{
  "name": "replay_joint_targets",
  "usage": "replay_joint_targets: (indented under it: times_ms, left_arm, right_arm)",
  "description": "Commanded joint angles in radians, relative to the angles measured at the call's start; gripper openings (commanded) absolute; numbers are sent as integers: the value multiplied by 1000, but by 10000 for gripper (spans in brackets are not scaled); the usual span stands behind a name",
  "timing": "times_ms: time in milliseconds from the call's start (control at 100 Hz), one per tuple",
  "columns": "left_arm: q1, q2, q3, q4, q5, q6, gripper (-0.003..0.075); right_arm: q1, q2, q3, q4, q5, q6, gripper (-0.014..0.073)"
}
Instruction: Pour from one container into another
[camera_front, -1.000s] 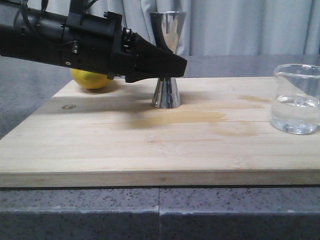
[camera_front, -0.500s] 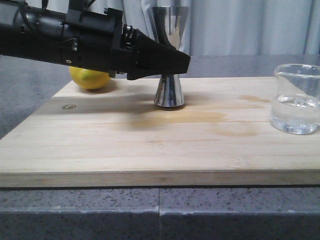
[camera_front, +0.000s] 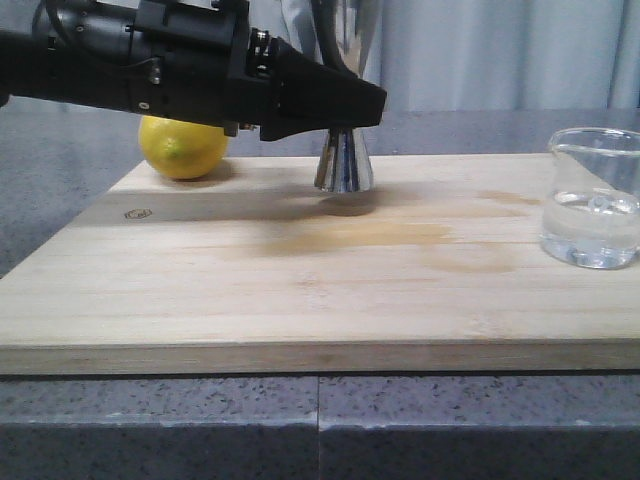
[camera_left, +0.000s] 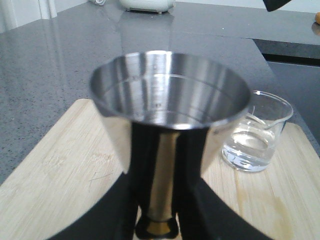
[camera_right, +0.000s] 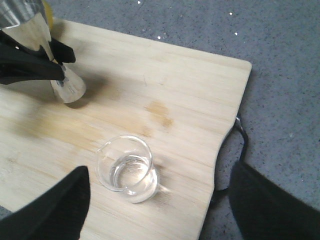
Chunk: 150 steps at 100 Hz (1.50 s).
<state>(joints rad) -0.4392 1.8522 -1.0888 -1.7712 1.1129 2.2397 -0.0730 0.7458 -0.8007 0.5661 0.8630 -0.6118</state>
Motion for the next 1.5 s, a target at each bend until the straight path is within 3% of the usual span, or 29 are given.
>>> replay_joint_targets:
  times_ms: [0, 640, 840, 1000, 1180, 1490]
  left_arm:
    - [-9, -44, -28, -75, 75, -9, 144]
    - [-9, -44, -28, -75, 71, -9, 144]
    - [-9, -44, -28, -75, 69, -9, 144]
    - [-9, -44, -28, -75, 69, -9, 144]
    - [-9, -44, -28, -75, 69, -9, 140]
    - [-9, -44, -28, -75, 69, -9, 134]
  right_arm:
    - [1, 0, -43, 15, -20, -13, 521]
    - [-1, -4, -89, -40, 132, 63, 521]
    - [26, -74, -18, -206, -118, 249, 521]
    - [154, -151, 145, -239, -426, 347, 521]
    - [296, -161, 305, -239, -678, 378, 521]
    - [449, -161, 481, -247, -909, 378, 521]
